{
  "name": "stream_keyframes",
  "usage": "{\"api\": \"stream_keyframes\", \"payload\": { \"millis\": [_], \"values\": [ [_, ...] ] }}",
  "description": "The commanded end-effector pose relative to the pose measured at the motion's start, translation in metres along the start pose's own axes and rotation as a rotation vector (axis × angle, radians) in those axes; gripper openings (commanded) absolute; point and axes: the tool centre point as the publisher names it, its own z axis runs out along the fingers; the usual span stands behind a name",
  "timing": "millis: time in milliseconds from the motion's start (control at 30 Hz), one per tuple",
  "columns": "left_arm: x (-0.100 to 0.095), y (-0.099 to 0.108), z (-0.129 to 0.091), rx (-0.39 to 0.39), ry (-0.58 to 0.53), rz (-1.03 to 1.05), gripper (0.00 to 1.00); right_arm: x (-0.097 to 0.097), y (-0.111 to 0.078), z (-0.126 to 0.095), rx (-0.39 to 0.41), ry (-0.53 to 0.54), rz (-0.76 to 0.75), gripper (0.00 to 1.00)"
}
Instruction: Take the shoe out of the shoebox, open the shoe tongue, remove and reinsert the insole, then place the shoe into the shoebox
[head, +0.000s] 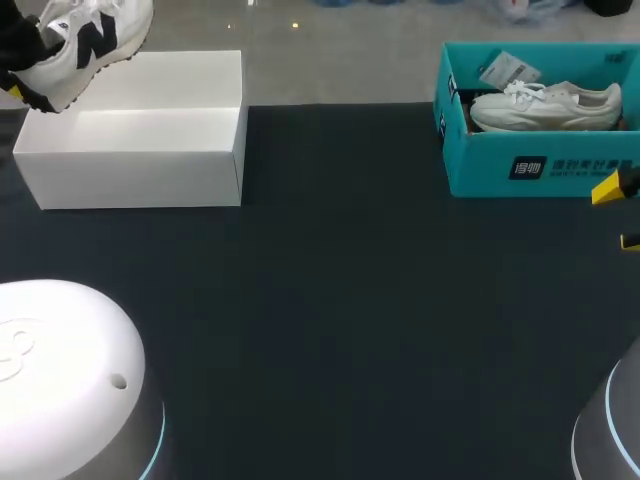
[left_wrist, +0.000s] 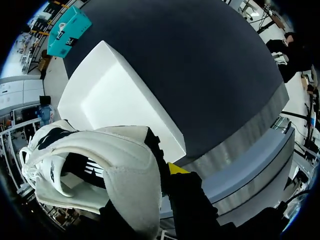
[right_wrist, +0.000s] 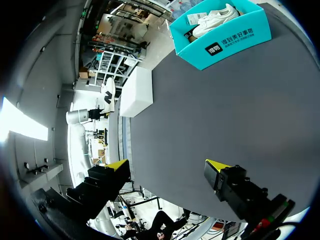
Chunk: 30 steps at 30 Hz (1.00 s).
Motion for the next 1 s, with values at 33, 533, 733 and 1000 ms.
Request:
{"api": "stream_keyframes", "payload": {
  "millis": [33, 533, 733, 1000],
  "values": [
    [0.007, -0.004, -0.002, -0.009, -0.075, 0.002, 0.00, 0.000, -0.001, 0.001, -0.001, -0.001, 0.001, 1.00],
    [0.022, -0.010, -0.013, -0.024, 0.049, 0.717, 0.00, 0.000, -0.001, 0.001, -0.001, -0.001, 0.001, 1.00],
    [0.022, -0.010, -0.013, -0.024, 0.049, 0.717, 0.00, 0.000, -0.001, 0.001, -0.001, -0.001, 0.001, 1.00],
    [0.022, -0.010, -0.013, -0.024, 0.049, 0.717, 0.00, 0.000, -0.001, 0.001, -0.001, -0.001, 0.001, 1.00]
  ]
}}
